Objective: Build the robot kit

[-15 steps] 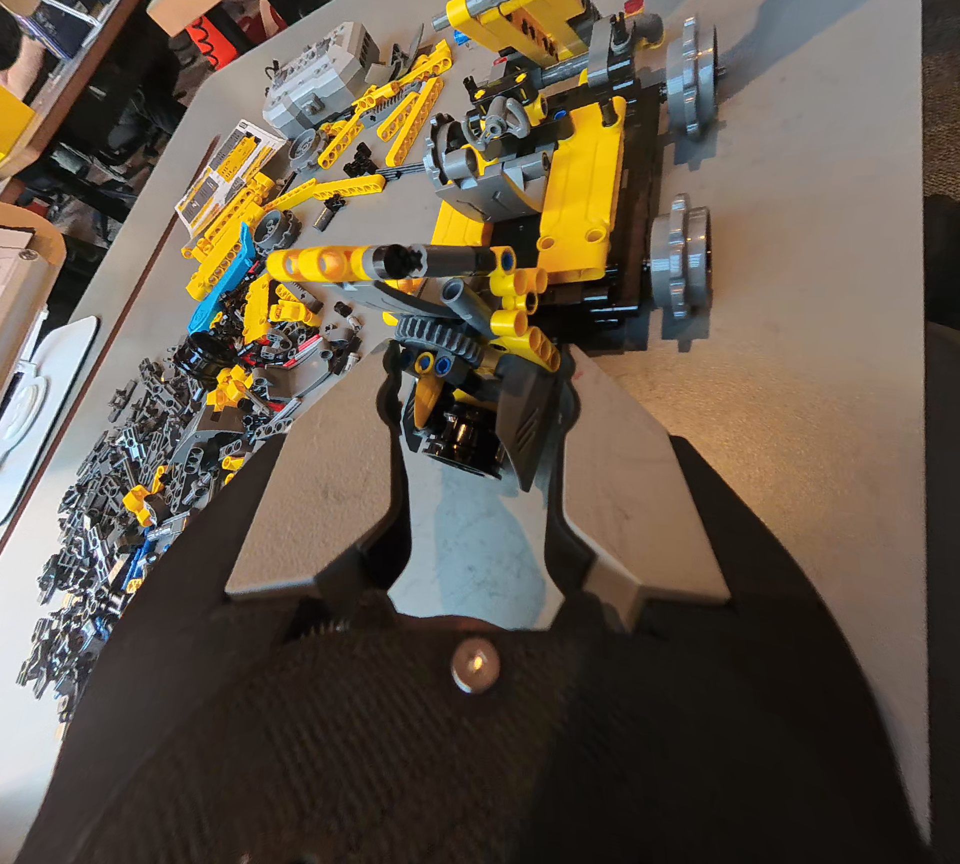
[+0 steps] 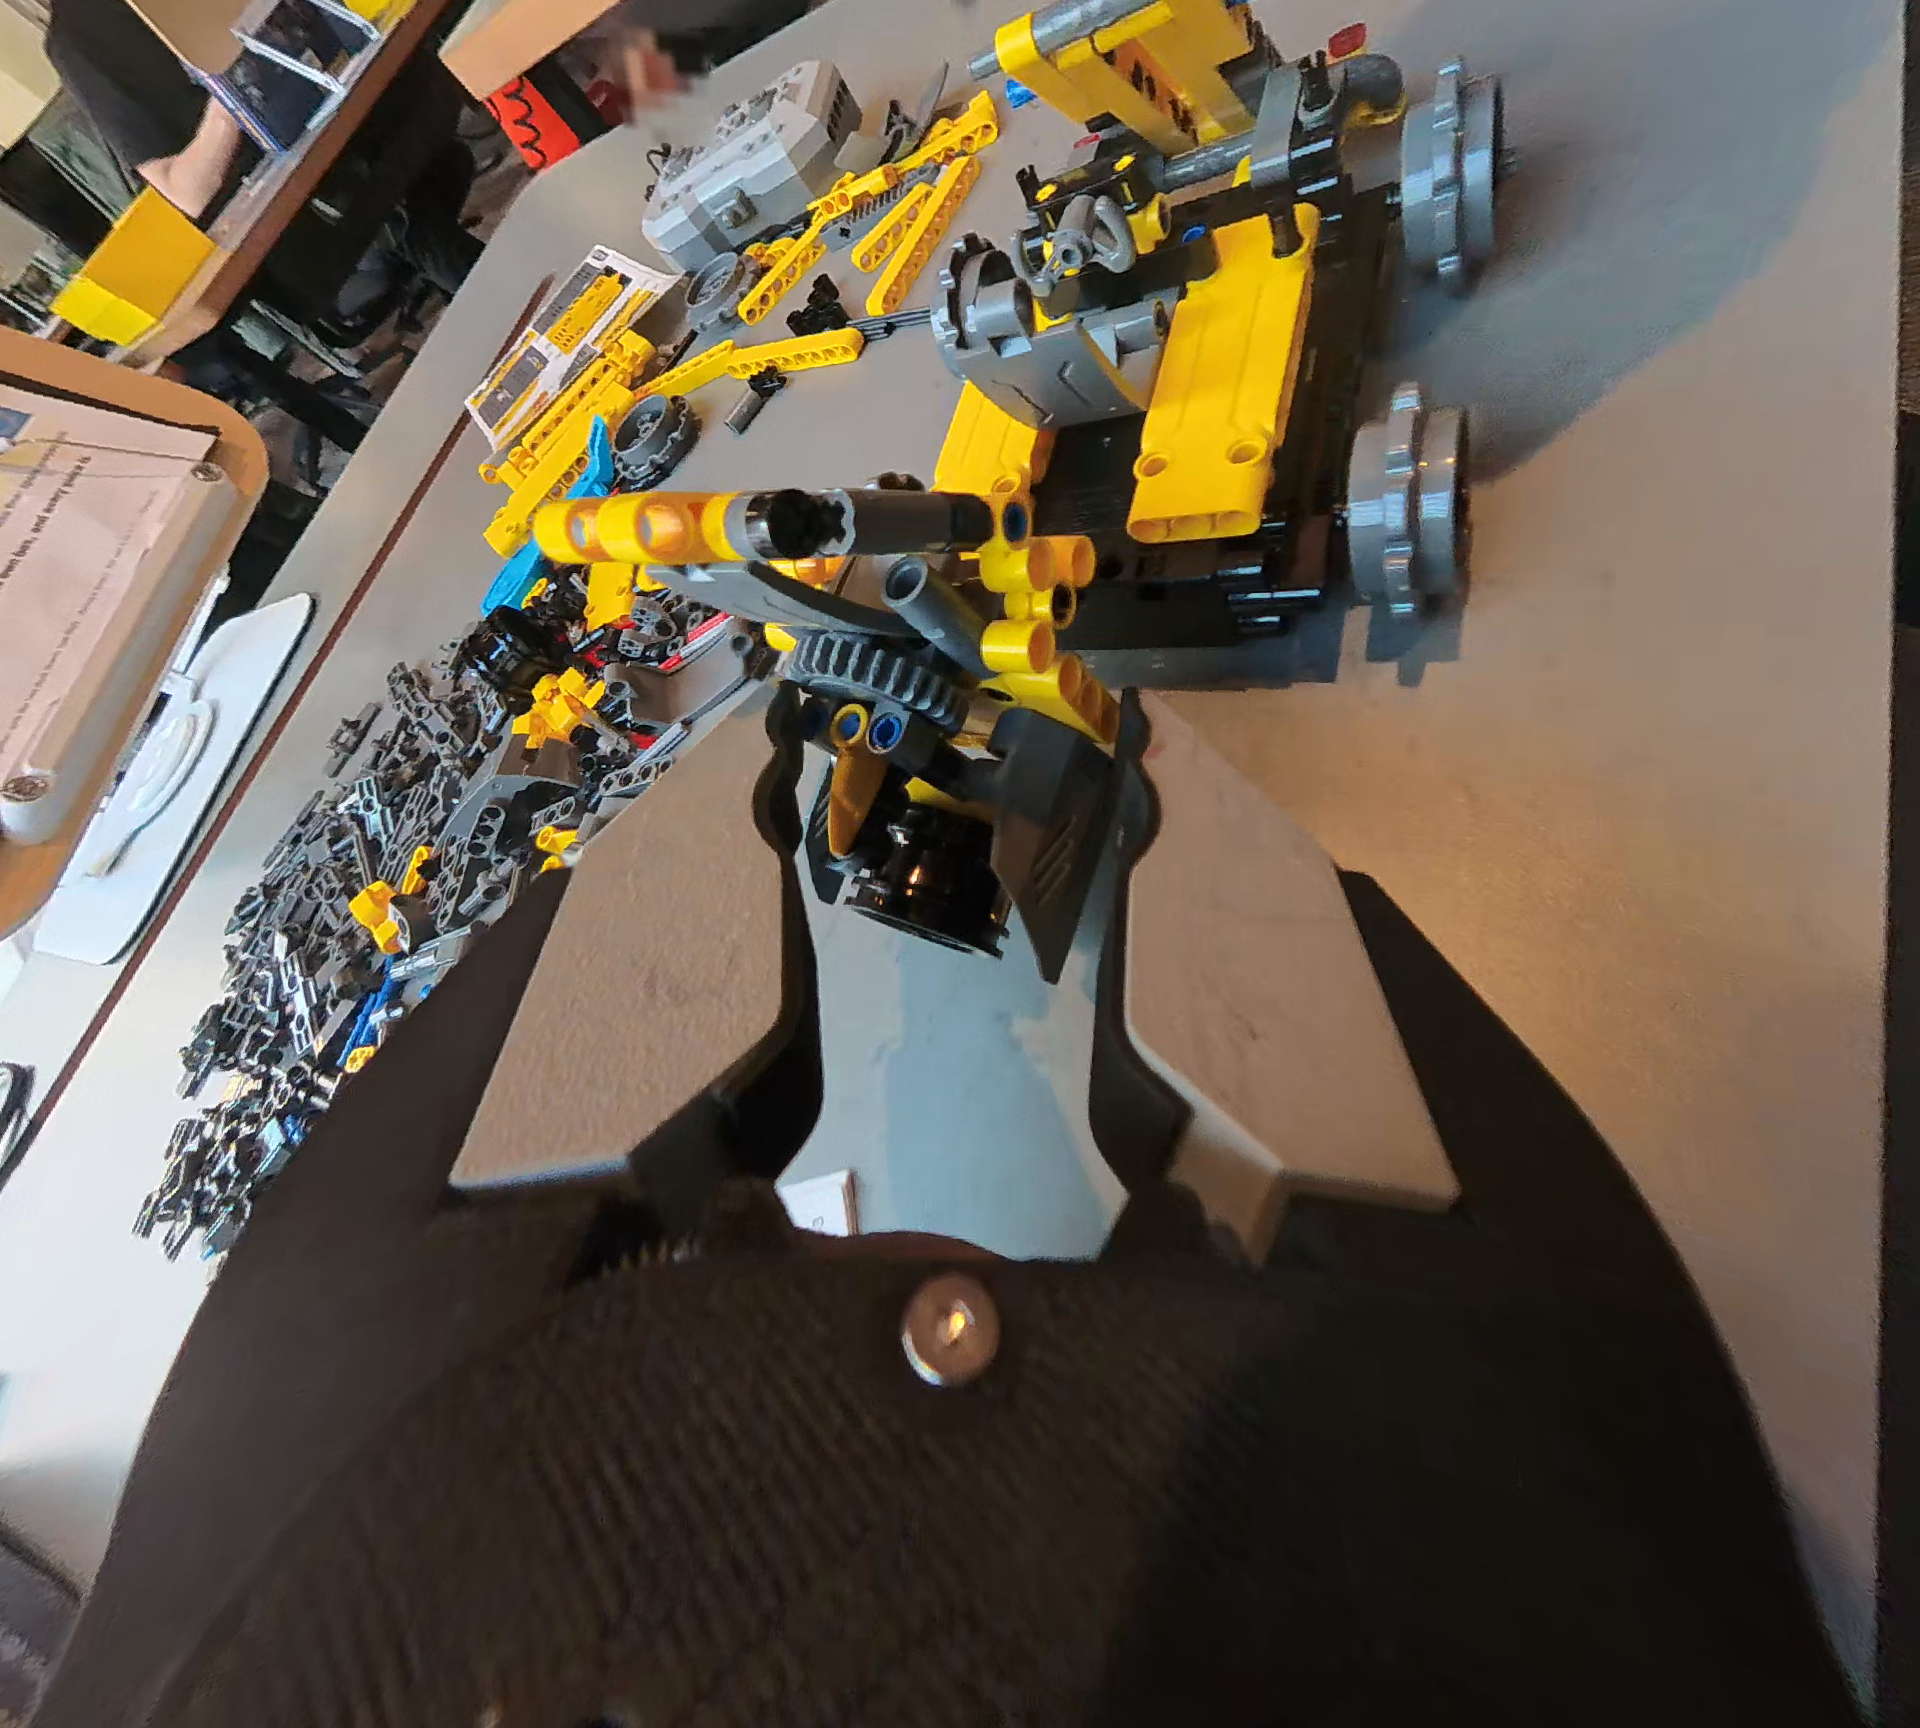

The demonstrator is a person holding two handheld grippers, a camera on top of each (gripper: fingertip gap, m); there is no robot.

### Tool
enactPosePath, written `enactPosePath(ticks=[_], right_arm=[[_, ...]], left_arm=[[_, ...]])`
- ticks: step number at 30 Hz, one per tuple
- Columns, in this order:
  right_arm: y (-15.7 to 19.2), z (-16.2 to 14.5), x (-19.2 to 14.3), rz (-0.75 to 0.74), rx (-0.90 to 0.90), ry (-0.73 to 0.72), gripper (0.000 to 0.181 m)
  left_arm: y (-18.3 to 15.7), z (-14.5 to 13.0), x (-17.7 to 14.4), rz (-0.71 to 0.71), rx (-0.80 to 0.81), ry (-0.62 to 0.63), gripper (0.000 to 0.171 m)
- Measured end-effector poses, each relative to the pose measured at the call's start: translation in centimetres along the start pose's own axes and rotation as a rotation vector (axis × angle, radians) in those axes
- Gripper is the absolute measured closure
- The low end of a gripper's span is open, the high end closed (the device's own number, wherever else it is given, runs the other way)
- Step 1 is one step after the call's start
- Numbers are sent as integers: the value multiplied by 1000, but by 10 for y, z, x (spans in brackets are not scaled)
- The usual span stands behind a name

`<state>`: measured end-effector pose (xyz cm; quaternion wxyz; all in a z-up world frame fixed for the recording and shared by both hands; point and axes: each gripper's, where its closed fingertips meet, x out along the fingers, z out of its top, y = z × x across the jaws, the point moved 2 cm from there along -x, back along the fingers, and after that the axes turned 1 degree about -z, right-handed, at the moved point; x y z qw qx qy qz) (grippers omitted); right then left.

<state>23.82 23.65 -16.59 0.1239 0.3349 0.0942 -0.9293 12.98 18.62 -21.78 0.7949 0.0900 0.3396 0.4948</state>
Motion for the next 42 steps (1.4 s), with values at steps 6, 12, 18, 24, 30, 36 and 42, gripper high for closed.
enactPosePath(ticks=[6, 12, 18, 24, 30, 36, 42], right_arm=[[-6, -10, 56, 94, -254, 406, 97], [-6, -30, 65, 202, -225, 588, 95], [-6, -23, 71, 222, -172, 532, 97], [-7, -23, 70, 234, -167, 516, 100], [-7, -23, 70, 234, -165, 509, 101], [-7, -23, 69, 221, -149, 500, 101], [-6, -24, 67, 202, -154, 511, 101]], left_arm=[[5, 0, -2, 4, -45, -13, 114], [0, 0, 0, -45, -38, -6, 114], [-5, -1, 5, -60, -2, 13, 114], [-9, -5, 9, -47, 61, 49, 114], [-7, -7, 13, -22, 75, 73, 114], [-10, -4, 15, -3, 11, 110, 114], [-15, -3, 14, -24, 15, 105, 114]])
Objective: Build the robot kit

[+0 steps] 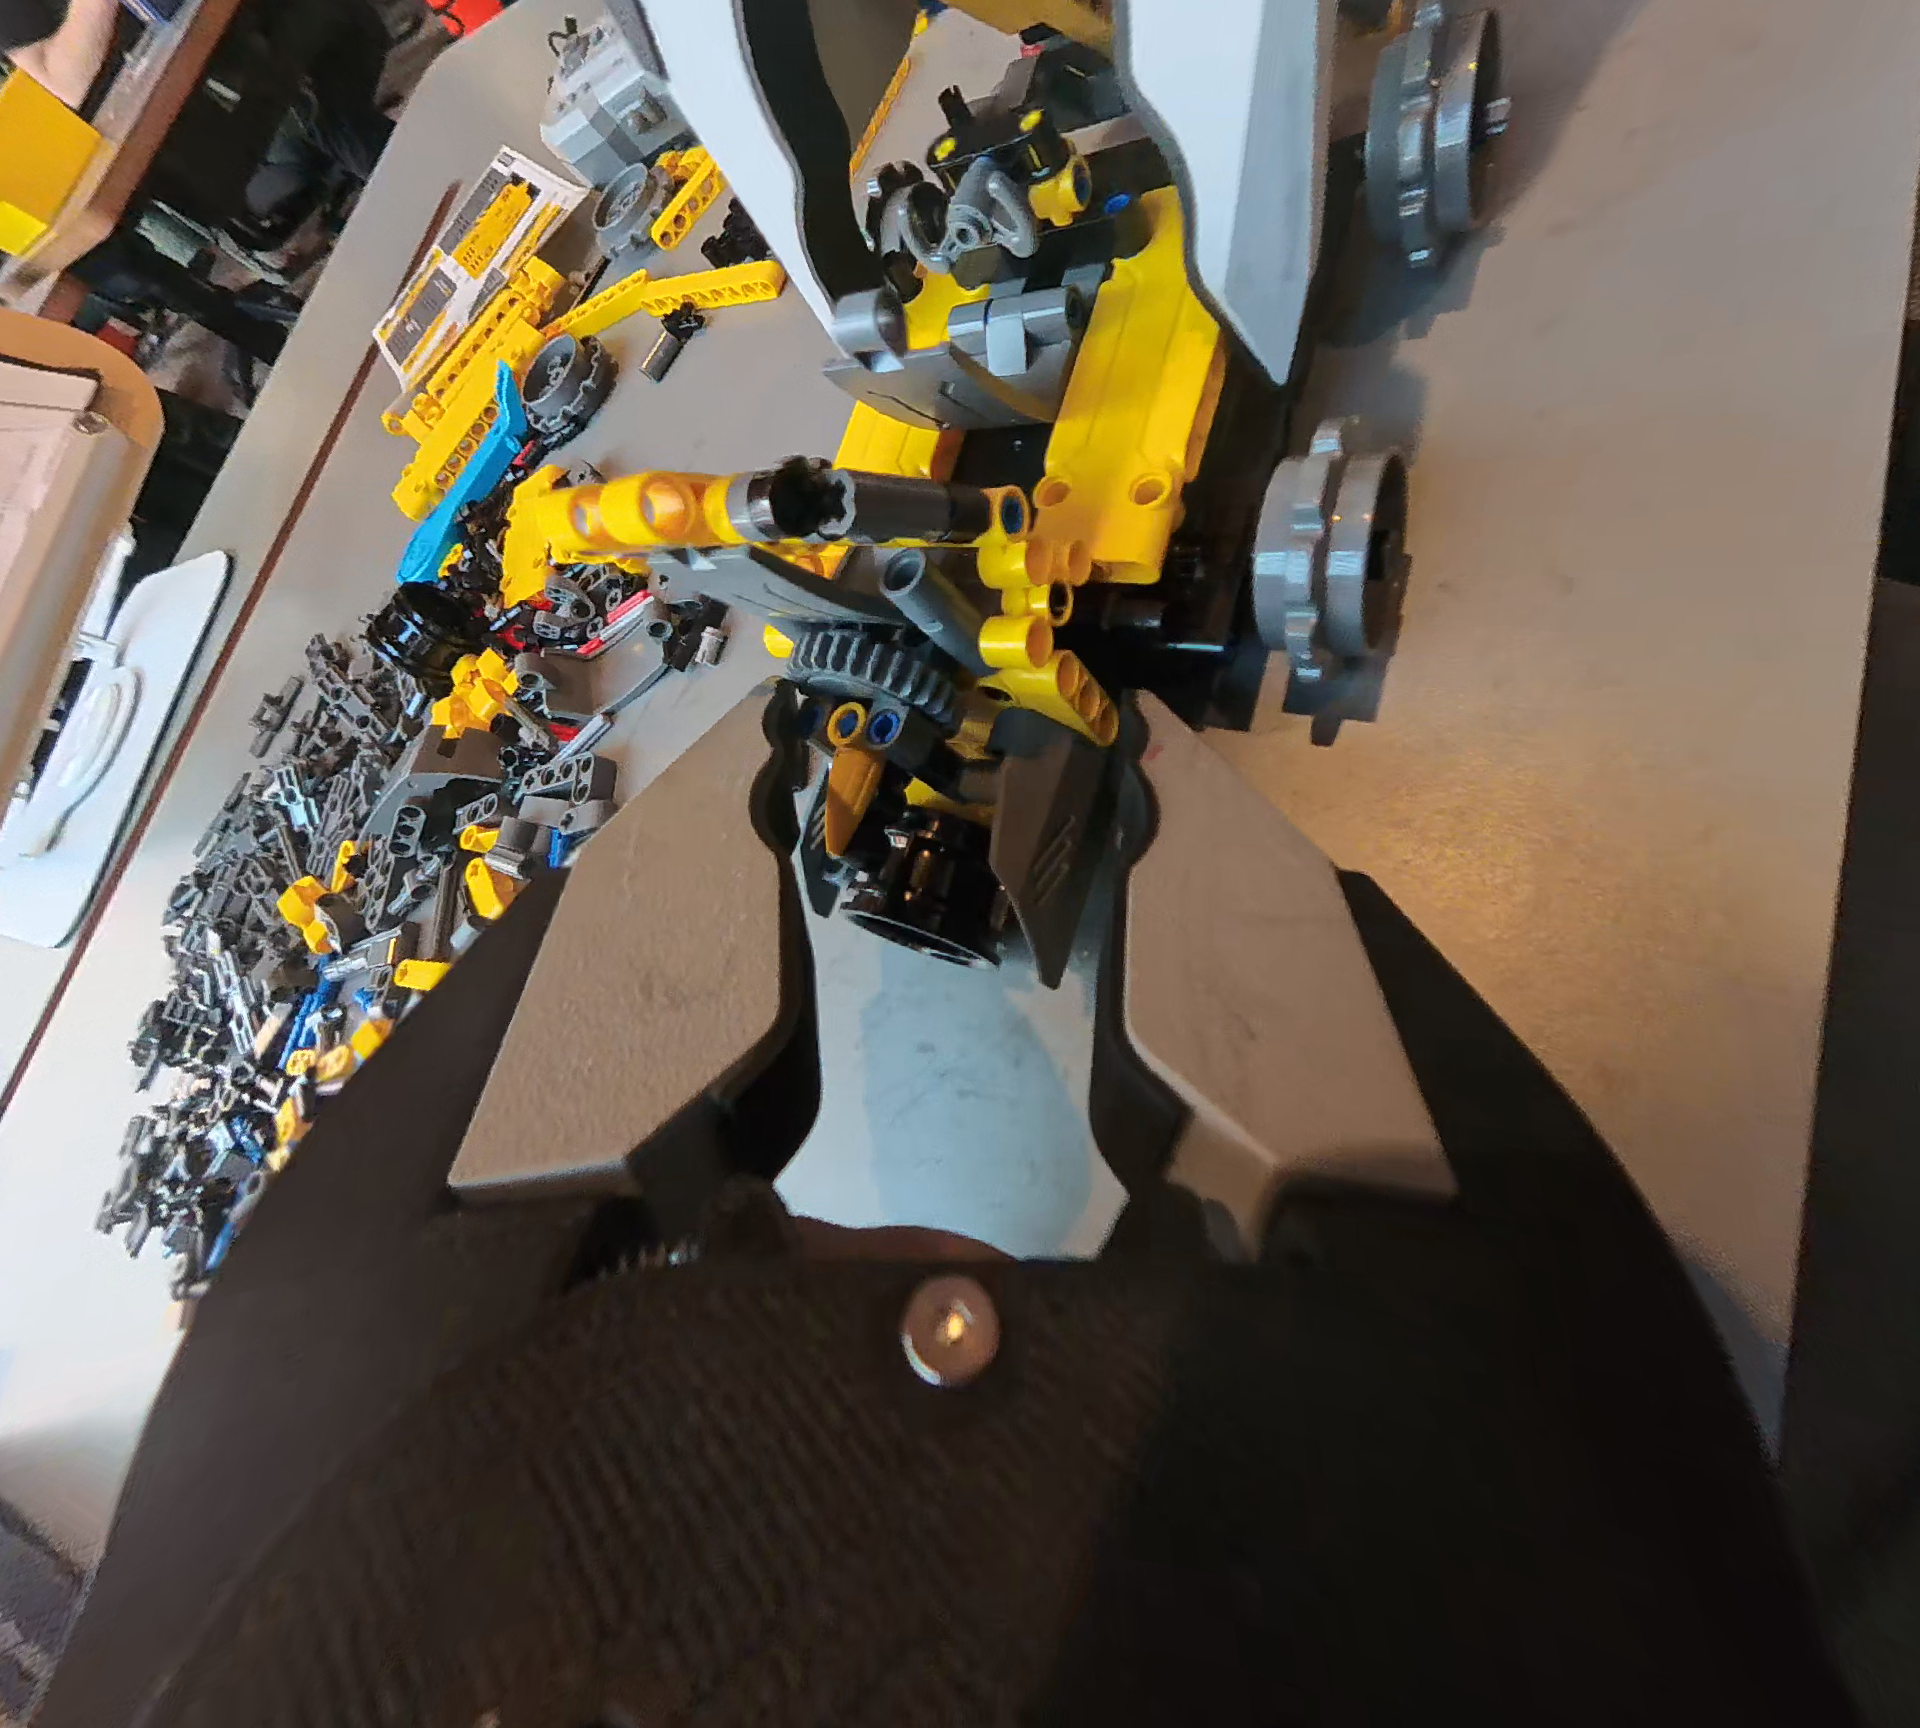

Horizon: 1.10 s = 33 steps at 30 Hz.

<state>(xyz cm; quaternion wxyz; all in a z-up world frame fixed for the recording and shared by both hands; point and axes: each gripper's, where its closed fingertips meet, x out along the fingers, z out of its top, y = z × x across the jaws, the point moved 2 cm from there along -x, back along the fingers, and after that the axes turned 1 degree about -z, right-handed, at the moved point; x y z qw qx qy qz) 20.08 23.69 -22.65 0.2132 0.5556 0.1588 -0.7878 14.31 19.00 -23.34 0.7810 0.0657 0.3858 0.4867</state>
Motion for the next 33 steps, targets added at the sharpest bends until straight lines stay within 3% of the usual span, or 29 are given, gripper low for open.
enactPosePath(ticks=[4, 11, 17, 22, 28, 30, 33], right_arm=[[1, 0, 0, 2, 1, -29, 100], [2, 2, 0, 17, -67, -14, 101], [6, 7, 2, 46, -197, 29, 101], [3, 8, -2, 6, -220, 136, 99], [5, -1, -25, -77, -54, 77, 90], [8, -1, -34, -122, 6, 3, 90], [21, 5, -45, -143, 85, -139, 90]], left_arm=[[0, 0, 0, -29, -29, -1, 113], [-11, 2, -5, -123, -57, -10, 93], [-19, -7, -23, -164, -150, 11, 108], [-14, -18, -31, -195, -175, 40, 99], [-5, -22, -35, -277, -279, 60, 92], [-6, -31, -27, -287, -293, 133, 96], [-8, -31, -22, -317, -316, 130, 106]])
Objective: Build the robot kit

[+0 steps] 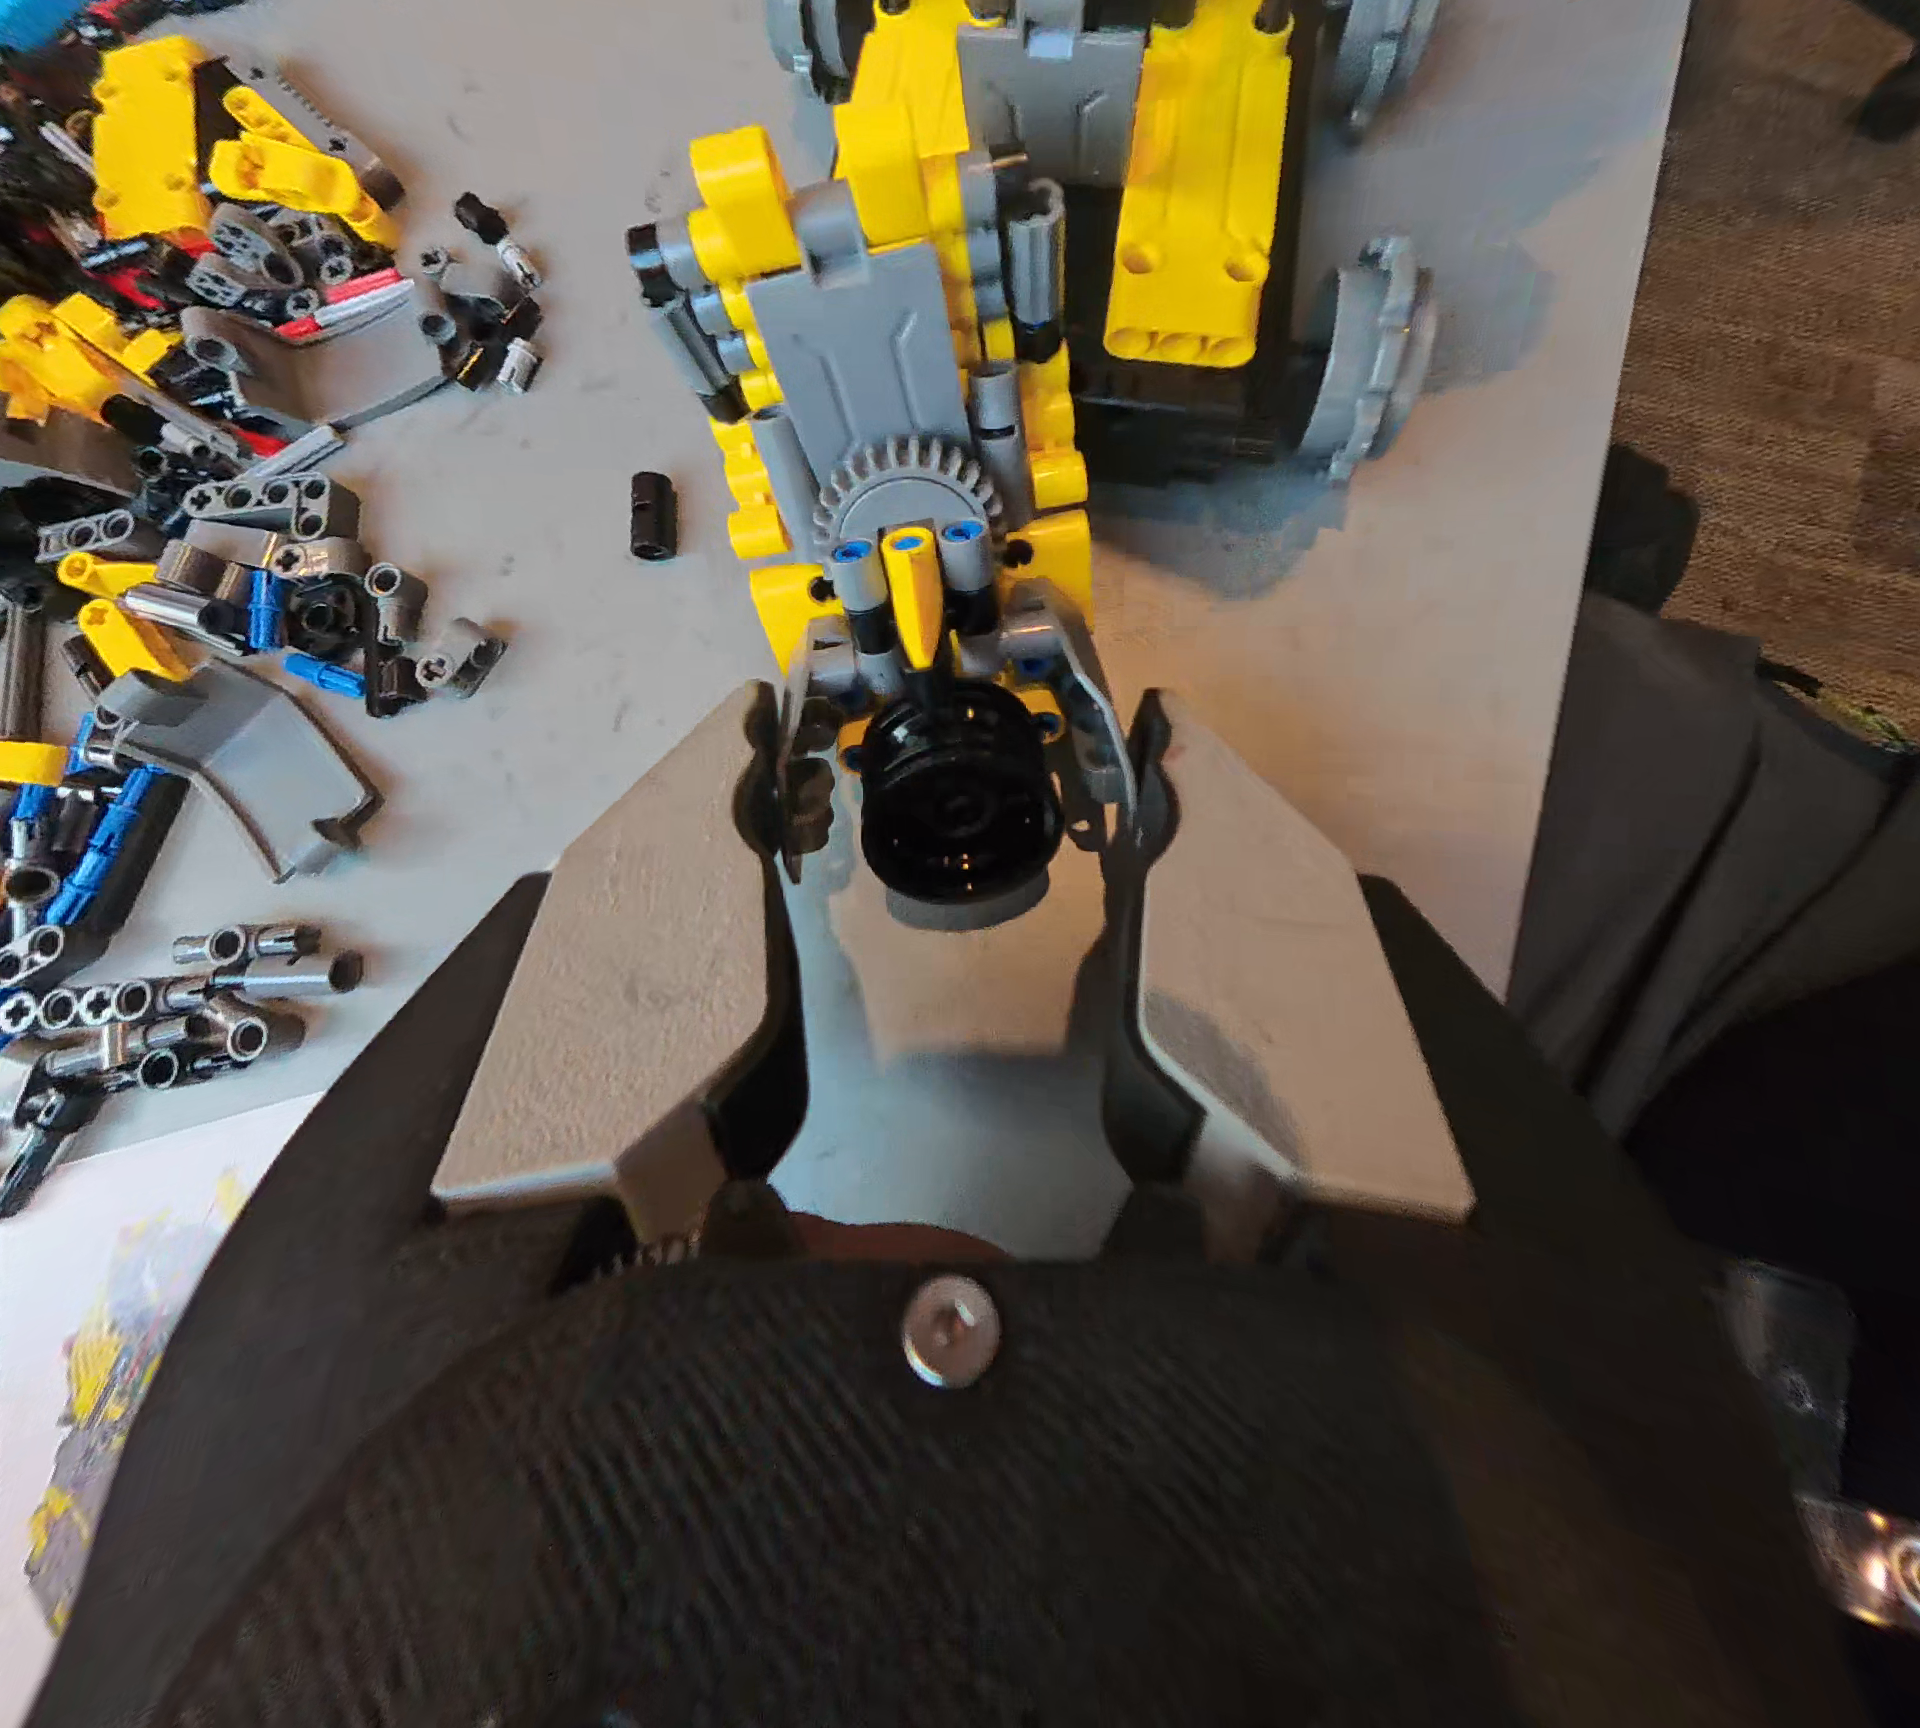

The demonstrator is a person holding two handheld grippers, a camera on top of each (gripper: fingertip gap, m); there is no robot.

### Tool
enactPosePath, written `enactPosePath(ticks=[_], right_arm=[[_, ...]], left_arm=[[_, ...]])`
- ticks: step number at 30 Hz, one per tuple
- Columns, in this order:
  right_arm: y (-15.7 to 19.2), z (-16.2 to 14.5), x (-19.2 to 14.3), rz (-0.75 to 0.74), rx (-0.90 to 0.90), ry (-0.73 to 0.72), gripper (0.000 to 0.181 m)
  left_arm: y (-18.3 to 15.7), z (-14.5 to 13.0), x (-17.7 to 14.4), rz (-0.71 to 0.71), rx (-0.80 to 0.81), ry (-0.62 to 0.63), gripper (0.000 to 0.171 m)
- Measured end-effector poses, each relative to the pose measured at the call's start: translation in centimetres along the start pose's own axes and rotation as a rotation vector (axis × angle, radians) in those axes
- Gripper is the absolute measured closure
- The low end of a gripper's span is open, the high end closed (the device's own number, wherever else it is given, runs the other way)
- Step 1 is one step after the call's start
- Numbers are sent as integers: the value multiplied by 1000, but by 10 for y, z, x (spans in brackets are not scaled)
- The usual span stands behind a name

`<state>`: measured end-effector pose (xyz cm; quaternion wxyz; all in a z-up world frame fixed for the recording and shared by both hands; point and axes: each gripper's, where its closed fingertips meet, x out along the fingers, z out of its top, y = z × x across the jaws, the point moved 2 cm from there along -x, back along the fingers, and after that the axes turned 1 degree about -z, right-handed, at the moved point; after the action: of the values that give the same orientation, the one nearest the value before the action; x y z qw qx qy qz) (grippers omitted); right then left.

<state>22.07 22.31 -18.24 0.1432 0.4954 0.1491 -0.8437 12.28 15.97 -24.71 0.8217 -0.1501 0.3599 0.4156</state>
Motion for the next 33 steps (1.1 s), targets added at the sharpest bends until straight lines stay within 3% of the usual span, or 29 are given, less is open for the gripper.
enactPosePath(ticks=[3, 6, 10, 13, 18, 21, 22, 23, 25, 28, 30, 33], right_arm=[[9, 2, -11, -70, 96, -72, 92], [21, 18, -29, -78, 200, -233, 97], [-4, 38, -45, -141, 278, -323, 121], [-31, 54, -26, -131, 362, -223, 131], [-44, 79, 52, 9, 444, 88, 159], [-38, 79, 88, 148, 532, 268, 150], [-41, 77, 95, 147, 542, 313, 155], [-43, 74, 100, 137, 541, 353, 159], [-50, 66, 107, 104, 542, 417, 158], [-53, 61, 109, 83, 540, 453, 152], [-56, 60, 105, 58, 538, 469, 150], [-60, 63, 95, 29, 515, 473, 146]], left_arm=[[3, -2, -5, 34, 27, -12, 109], [5, -8, -17, 79, 57, -53, 111], [7, -9, -47, 142, 79, -142, 111], [15, -9, -82, 259, 114, -227, 110], [25, -21, -131, 406, 107, -343, 109], [24, -33, -145, 397, 51, -378, 112], [23, -36, -151, 405, 41, -392, 153], [22, -36, -158, 407, 46, -434, 171], [21, -35, -165, 387, 23, -501, 171], [30, -54, -142, 402, 24, -374, 171], [34, -60, -137, 421, 39, -375, 171], [32, -59, -144, 395, 2, -375, 150]])
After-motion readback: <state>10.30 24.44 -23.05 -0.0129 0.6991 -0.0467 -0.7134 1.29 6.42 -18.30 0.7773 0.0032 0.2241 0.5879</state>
